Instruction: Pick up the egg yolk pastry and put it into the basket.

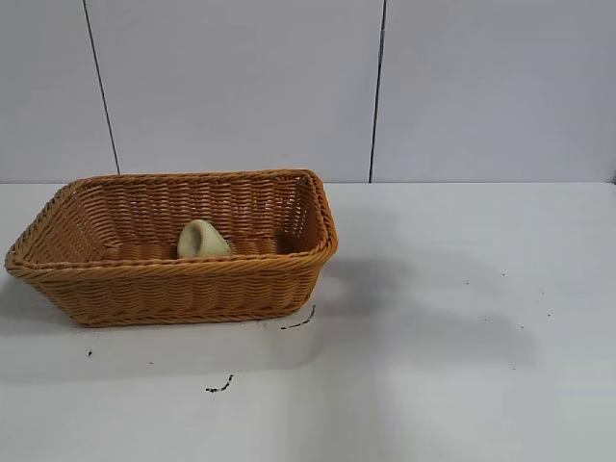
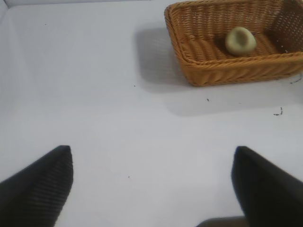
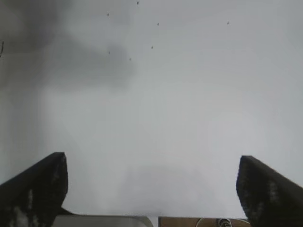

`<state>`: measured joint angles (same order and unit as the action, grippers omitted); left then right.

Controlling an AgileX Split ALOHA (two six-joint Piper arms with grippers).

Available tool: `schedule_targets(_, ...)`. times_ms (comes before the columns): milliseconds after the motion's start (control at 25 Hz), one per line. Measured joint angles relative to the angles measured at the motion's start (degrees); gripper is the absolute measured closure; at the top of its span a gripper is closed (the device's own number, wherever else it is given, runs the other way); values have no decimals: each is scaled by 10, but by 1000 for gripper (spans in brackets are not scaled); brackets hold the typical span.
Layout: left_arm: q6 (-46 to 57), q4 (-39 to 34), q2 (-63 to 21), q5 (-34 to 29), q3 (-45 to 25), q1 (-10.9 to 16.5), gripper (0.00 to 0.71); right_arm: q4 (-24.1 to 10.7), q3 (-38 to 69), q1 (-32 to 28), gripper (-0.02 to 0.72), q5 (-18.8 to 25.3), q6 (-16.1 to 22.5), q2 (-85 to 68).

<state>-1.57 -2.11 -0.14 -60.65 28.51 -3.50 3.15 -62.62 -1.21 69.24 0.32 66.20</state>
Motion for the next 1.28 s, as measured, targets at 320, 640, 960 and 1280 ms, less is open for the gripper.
schedule_targets(320, 0, 0, 0, 0, 0, 0, 17, 1, 238, 0, 8, -61, -3, -314)
schedule_targets(640, 0, 0, 0, 0, 0, 0, 17, 2, 343, 0, 8, -101, -6, -562)
schedule_targets(960, 0, 0, 0, 0, 0, 0, 17, 3, 345, 0, 8, -106, -6, -664)
schedule_targets(1280, 0, 0, 0, 0, 0, 0, 17, 4, 345, 1, 8, -106, -6, -666)
